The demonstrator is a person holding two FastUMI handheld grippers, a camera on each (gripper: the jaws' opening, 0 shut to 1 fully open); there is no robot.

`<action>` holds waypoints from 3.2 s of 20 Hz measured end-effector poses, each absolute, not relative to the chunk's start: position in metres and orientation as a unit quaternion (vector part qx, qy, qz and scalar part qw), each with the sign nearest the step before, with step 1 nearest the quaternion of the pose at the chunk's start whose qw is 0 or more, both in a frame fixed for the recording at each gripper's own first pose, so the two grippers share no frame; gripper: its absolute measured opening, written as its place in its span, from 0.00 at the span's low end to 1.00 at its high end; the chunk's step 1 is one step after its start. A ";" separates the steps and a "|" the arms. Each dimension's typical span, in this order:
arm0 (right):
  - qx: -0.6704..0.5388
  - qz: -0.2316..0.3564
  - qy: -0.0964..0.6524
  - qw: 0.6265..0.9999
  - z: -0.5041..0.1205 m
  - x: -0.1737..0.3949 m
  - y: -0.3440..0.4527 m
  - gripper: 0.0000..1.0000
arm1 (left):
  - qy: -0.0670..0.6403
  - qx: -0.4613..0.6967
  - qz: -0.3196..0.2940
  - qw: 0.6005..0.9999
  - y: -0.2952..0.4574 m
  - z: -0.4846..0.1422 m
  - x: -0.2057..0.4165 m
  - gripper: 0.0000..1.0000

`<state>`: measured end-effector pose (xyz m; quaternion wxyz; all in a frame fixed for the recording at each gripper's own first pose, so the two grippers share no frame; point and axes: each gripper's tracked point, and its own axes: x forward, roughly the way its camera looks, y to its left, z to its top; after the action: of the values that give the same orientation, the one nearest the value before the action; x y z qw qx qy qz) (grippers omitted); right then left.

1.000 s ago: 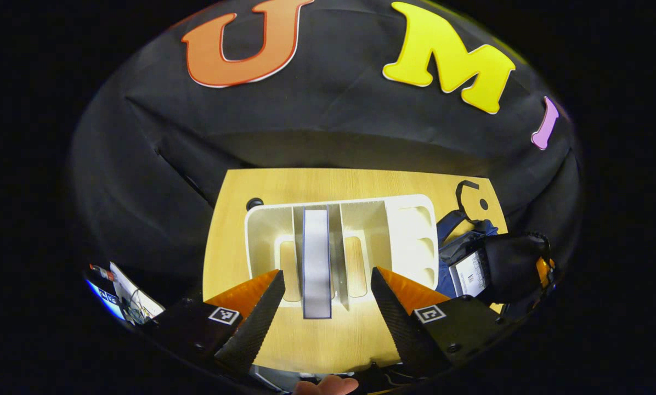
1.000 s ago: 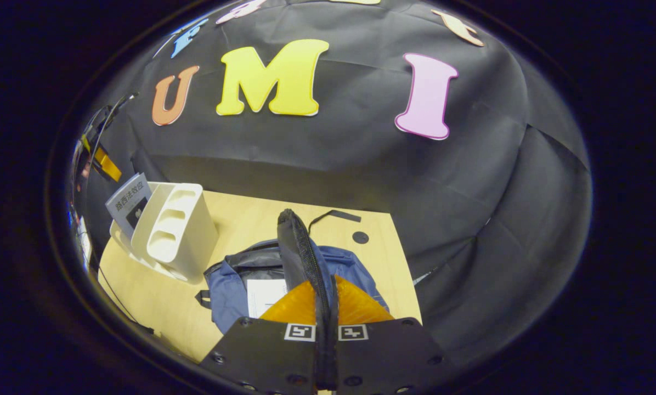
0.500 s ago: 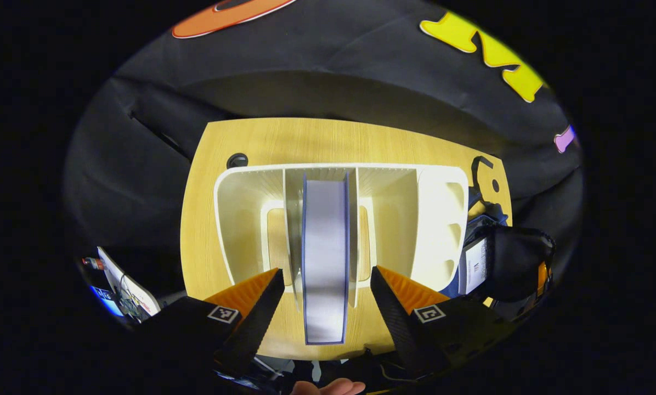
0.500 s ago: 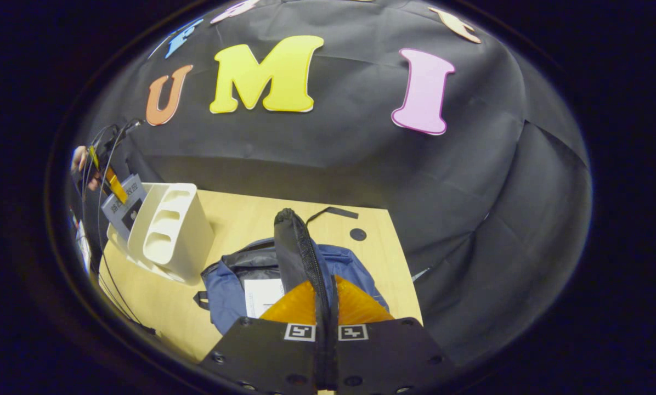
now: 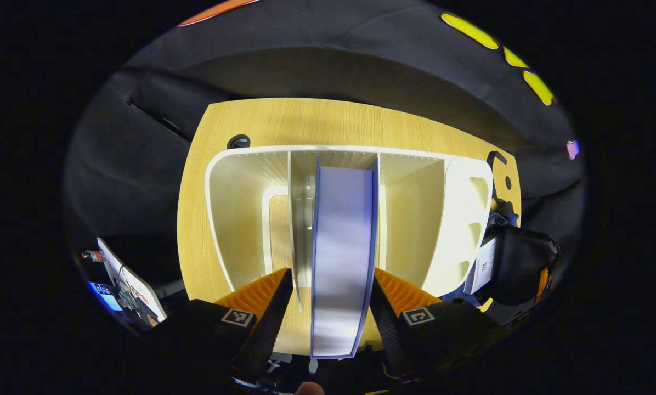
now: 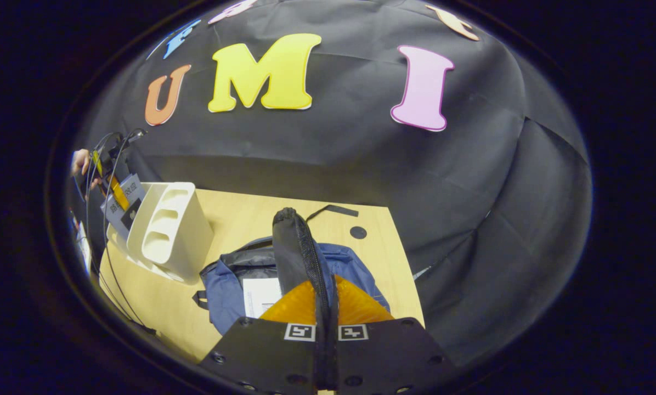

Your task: Open the schoolbag, grab two books from the bookshelf and put them into the schoolbag.

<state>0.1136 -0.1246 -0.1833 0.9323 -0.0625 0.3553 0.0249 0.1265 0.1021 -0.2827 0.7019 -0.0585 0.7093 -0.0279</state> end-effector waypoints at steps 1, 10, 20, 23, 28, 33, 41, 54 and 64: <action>-0.062 0.026 0.355 0.932 -0.184 0.114 -0.125 0.00 | 0.712 -0.054 -0.024 0.700 0.105 -0.285 0.126 0.81; -0.055 0.031 0.351 0.934 -0.186 0.111 -0.128 0.00 | 0.719 -0.050 -0.005 0.693 0.101 -0.289 0.126 0.55; -0.048 0.042 0.345 0.936 -0.188 0.106 -0.129 0.00 | 0.692 -0.081 -0.011 0.717 0.104 -0.204 0.081 0.43; -0.050 0.045 0.343 0.937 -0.187 0.102 -0.130 0.00 | 0.671 -0.096 -0.014 0.735 0.110 -0.161 0.056 0.43; -0.046 0.049 0.341 0.937 -0.186 0.098 -0.131 0.00 | 0.620 -0.169 -0.026 0.766 0.101 -0.102 0.027 0.43; -0.041 0.051 0.345 0.936 -0.189 0.096 -0.133 0.00 | 0.568 -0.289 -0.077 0.767 0.062 -0.075 0.013 0.42; -0.059 0.051 0.350 0.934 -0.189 0.092 -0.136 0.00 | 0.502 -0.383 -0.172 0.756 -0.023 -0.086 0.001 0.42; -0.067 0.047 0.358 0.930 -0.188 0.093 -0.144 0.00 | 0.516 -0.368 -0.233 0.737 -0.193 -0.181 -0.018 0.42; -0.080 0.048 0.358 0.929 -0.189 0.097 -0.149 0.00 | 0.539 -0.373 -0.209 0.726 -0.251 -0.245 0.001 0.42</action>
<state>0.0969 -0.1495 -0.1888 0.9291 -0.0798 0.3580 0.0485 0.0009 -0.2514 -0.2447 0.7261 -0.3725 0.5390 -0.2086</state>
